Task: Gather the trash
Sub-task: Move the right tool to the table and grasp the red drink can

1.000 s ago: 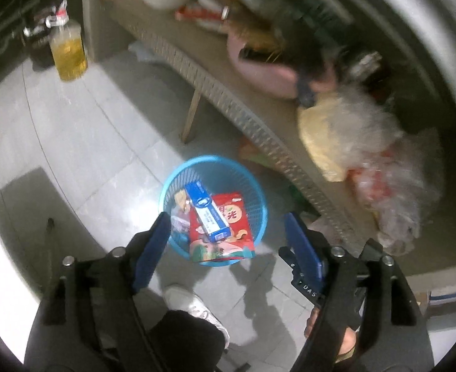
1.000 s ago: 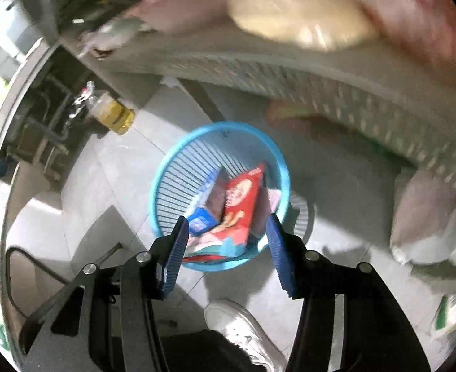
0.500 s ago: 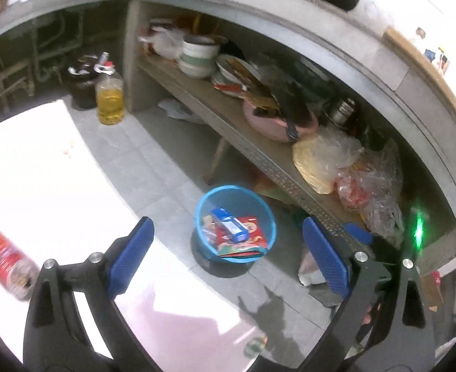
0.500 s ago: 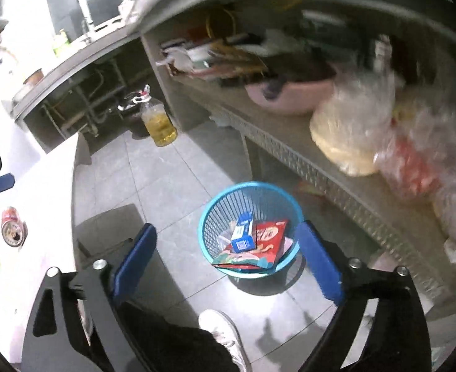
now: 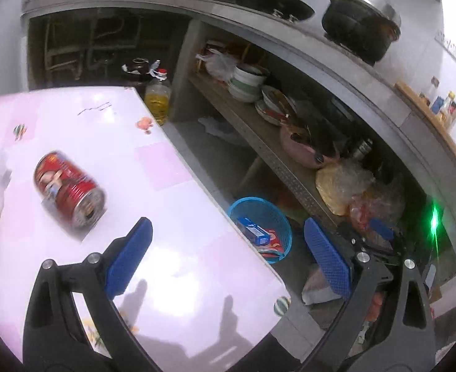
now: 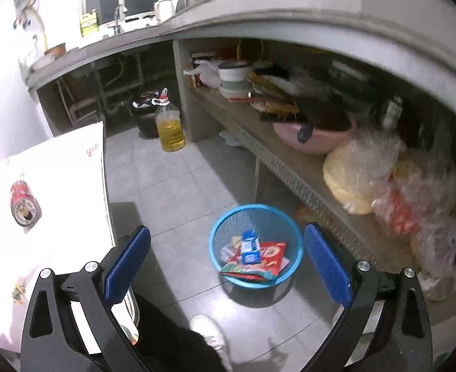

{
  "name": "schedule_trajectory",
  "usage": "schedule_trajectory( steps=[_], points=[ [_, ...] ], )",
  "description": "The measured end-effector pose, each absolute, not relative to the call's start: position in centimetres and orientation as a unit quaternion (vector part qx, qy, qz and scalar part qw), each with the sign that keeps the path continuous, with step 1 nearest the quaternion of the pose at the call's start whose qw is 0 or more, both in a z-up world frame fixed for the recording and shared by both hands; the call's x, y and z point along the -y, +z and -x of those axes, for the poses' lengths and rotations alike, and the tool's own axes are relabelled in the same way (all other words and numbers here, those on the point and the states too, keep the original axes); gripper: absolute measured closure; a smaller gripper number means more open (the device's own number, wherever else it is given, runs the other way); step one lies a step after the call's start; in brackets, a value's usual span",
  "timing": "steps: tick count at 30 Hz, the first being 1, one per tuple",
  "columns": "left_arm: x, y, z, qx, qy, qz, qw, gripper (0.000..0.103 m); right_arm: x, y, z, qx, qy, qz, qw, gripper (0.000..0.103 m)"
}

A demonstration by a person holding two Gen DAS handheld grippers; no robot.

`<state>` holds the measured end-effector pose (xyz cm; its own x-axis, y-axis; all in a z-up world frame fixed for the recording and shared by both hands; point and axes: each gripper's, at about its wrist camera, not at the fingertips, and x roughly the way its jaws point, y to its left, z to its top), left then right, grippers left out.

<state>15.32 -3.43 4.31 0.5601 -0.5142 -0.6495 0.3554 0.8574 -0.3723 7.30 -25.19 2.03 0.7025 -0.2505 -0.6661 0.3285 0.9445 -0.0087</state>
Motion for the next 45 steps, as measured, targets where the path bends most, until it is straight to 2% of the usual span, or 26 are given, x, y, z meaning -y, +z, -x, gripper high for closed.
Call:
schedule_trajectory(
  steps=[7,16,22,31,38,45],
  points=[
    [-0.6,2.5,-12.4,-0.403,-0.223,0.108,0.881,0.009,20.6,3.7,-8.0,-0.336,-0.132,0.016,0.932,0.007],
    [-6.8,1.6,-9.4,-0.383,-0.19,0.095,0.899,0.009,14.8,5.6,-10.2,-0.317,0.012,0.016,0.948,0.007],
    [-11.7,0.9,-8.7,-0.383,-0.129,0.108,0.908,0.009,10.6,6.1,-13.2,-0.333,0.109,0.004,0.937,0.007],
    [-15.9,0.5,-8.6,-0.376,-0.083,0.133,0.913,0.009,2.0,5.2,-24.0,-0.441,0.281,-0.006,0.852,0.007],
    [-17.9,0.3,-7.5,-0.376,-0.069,0.151,0.912,0.009,-4.7,1.4,-32.3,-0.534,0.307,0.059,0.786,0.007],
    [-19.6,-0.2,-6.8,-0.38,-0.057,0.17,0.908,0.009,-8.5,-2.0,-35.3,-0.606,0.309,0.1,0.726,0.007]
  ],
)
